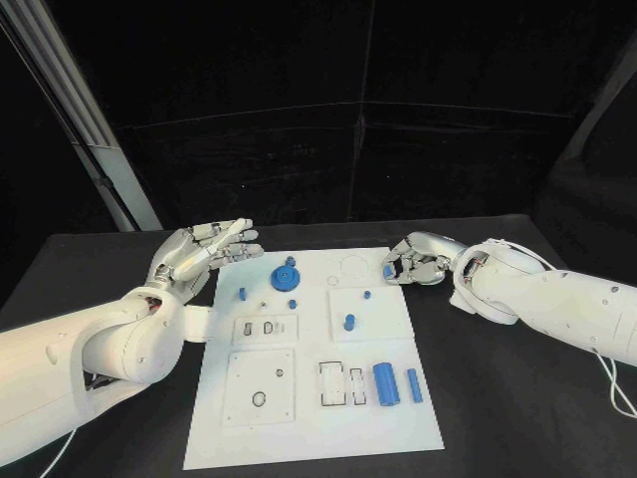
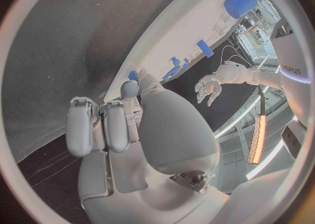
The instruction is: Assemble the parts on the task board
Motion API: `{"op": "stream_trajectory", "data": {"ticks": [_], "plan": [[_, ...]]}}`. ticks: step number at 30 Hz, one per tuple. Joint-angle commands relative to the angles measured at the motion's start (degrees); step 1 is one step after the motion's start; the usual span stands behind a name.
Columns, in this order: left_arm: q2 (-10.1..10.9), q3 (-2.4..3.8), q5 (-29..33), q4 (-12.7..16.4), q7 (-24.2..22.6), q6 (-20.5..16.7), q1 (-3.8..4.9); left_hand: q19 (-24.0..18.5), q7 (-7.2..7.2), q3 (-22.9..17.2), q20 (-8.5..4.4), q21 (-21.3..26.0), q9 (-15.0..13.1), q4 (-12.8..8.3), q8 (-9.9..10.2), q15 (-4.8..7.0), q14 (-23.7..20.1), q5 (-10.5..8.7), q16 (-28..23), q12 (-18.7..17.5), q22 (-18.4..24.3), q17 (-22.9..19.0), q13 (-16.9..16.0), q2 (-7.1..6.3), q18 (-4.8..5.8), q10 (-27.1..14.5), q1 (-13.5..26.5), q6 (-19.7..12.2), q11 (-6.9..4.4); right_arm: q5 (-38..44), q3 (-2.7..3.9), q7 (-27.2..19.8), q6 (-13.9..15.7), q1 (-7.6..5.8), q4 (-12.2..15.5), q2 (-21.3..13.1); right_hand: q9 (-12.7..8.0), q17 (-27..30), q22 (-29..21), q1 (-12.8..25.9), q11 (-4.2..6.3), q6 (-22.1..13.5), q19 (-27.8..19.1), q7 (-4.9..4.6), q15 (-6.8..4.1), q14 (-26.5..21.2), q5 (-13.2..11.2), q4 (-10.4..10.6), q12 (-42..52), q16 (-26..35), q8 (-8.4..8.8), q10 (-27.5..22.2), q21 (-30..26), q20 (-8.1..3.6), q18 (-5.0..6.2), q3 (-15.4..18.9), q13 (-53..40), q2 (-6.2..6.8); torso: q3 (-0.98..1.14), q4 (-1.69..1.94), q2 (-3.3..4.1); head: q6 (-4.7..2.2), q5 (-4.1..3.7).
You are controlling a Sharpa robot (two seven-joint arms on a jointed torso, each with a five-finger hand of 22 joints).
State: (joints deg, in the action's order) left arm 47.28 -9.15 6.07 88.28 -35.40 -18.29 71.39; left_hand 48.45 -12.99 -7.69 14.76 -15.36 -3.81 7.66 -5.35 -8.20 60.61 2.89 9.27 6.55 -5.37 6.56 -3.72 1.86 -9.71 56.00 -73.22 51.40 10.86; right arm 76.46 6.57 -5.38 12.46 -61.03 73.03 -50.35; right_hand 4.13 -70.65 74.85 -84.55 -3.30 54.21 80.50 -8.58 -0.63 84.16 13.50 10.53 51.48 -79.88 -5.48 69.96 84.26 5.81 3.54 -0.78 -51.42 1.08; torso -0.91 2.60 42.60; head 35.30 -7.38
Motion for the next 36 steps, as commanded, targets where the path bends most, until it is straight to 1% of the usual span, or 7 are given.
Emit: {"op": "stream_trajectory", "data": {"ticks": [1, 8, 13, 16, 25, 31, 36], "plan": [[-0.1, 0.05, 0.0, 0.1, 0.0, 0.6, 0.07, 0.5, -1.24, 0.1, -0.05, 0.3, 0.0, -0.3, 0.3, -0.08, 0.5, 0.24, -0.3, -0.4, 0.1, -0.1, 0.0, 0.53, -0.84, 0.3, 0.2, 0.2, 0.20, 0.4, 0.02, -0.3, -0.5, -0.08, 0.0, 0.1, 0.0, -0.1, 0.1, -0.9, 0.07, 0.7, 0.1, 0.00, -0.42, 2.2, -1.1, -0.5, 0.3, 0.0, -0.46, 0.5, 0.0, -0.47, -0.30, -0.2, -0.2, -0.19, 0.00, 0.01, 0.03, 0.03, -0.03], [-0.1, 0.05, 0.0, 0.0, 0.0, 0.6, 0.07, 0.5, -1.24, 0.1, -0.05, 0.3, 0.0, -0.3, 0.3, -0.08, 0.5, 0.24, -0.3, -0.4, 0.1, -0.1, 0.0, 0.53, -0.84, 0.3, 0.2, 0.2, 0.20, 0.7, 0.02, -0.3, -0.1, -0.07, 0.1, 0.2, 0.1, -0.5, 0.3, -2.5, 0.37, 2.6, 0.2, 0.34, -0.64, 2.3, -4.8, -1.5, 1.3, -0.2, -1.29, 1.2, 0.1, -0.65, -0.33, -2.0, -1.2, -1.76, 0.05, -0.02, 0.06, 0.16, 0.08], [-0.1, 0.05, 0.0, 0.0, 0.0, 0.6, 0.07, 0.5, -1.24, 0.1, -0.05, 0.3, 0.0, -0.3, 0.3, -0.08, 0.5, 0.24, -0.3, -0.4, 0.1, -0.1, 0.0, 0.53, -0.84, 0.3, 0.2, 0.2, 0.20, 0.9, 0.02, -0.6, 0.5, -0.06, 0.1, 0.4, 0.3, -0.8, 0.6, -3.1, 0.79, 4.4, 0.4, 0.89, -0.95, 2.4, -5.5, -2.1, 2.6, -0.3, -2.15, 2.1, 0.2, -0.88, -0.38, -3.1, -2.5, -2.34, 0.03, -0.10, 0.04, 0.10, 0.20], [0.0, 0.05, 0.0, 0.0, 0.0, 0.6, 0.07, 0.5, -1.24, 0.1, -0.05, 0.3, 0.0, -0.3, 0.3, -0.08, 0.5, 0.24, -0.3, -0.4, 0.1, -0.1, 0.0, 0.53, -0.84, 0.3, 0.2, 0.2, 0.20, 0.9, 0.02, -0.4, 1.3, -0.06, 0.2, 0.5, 0.4, -1.0, 0.7, -3.1, 0.98, 5.1, 0.5, 1.15, -1.10, 2.4, -5.5, -2.2, 3.1, -0.4, -2.51, 2.4, 0.2, -1.01, -0.41, -3.4, -3.0, -2.39, 0.00, -0.05, 0.04, 0.17, -0.02], [0.2, 0.05, 0.0, -0.1, 0.1, 0.6, 0.07, 0.5, -1.24, 0.1, -0.05, 0.3, 0.0, -0.3, 0.3, -0.08, 0.5, 0.24, -0.3, -0.4, 0.1, -0.1, 0.0, 0.53, -0.84, 0.3, 0.2, 0.2, 0.20, 0.9, 0.03, 3.1, 7.5, -0.05, 1.1, 0.6, 0.8, -1.5, 1.3, -0.5, 1.73, 7.4, 0.8, 2.11, -1.74, 2.5, -5.1, -1.3, 5.7, -0.6, -3.44, 4.4, 0.5, -1.61, -0.52, -3.4, -5.4, -2.30, 0.01, 0.12, -0.07, 0.31, -0.17], [0.3, 0.05, 0.0, -0.2, 0.2, 0.5, 0.07, 0.6, -1.24, 0.0, -0.05, 0.3, 0.0, -0.5, 0.3, -0.08, 0.5, 0.23, -0.4, -0.5, 0.2, -0.1, 0.0, 0.66, -0.85, 0.2, 0.1, 0.2, 0.21, 0.8, 0.06, 5.2, 10.0, -0.07, 3.8, 0.1, 0.9, -2.3, 1.9, 1.3, 1.88, 7.6, 1.2, 2.27, -1.90, 2.7, -3.6, -0.4, 7.9, -1.0, -3.32, 5.7, 0.7, -1.83, -0.66, -3.1, -7.8, -1.96, -0.04, 0.19, -0.23, 0.27, -0.07], [0.5, 0.05, 0.0, -0.5, 0.3, 0.0, 0.07, 0.6, -1.24, 0.0, -0.05, 0.3, 0.0, -0.5, 0.4, -0.09, 0.5, 0.23, -0.4, -0.5, 0.2, -0.1, 0.0, 0.67, -0.85, 0.2, 0.1, 0.2, 0.21, 0.7, 0.11, 10.4, 11.9, -0.11, 8.4, -0.4, 1.0, -2.5, 2.2, 1.5, 2.00, 7.9, 1.4, 2.42, -2.00, 2.8, -3.6, -0.4, 10.3, -1.1, -3.35, 7.0, 0.8, -1.91, -0.72, -3.1, -10.1, -1.93, -0.13, 0.32, -0.55, -0.16, 0.12]]}}
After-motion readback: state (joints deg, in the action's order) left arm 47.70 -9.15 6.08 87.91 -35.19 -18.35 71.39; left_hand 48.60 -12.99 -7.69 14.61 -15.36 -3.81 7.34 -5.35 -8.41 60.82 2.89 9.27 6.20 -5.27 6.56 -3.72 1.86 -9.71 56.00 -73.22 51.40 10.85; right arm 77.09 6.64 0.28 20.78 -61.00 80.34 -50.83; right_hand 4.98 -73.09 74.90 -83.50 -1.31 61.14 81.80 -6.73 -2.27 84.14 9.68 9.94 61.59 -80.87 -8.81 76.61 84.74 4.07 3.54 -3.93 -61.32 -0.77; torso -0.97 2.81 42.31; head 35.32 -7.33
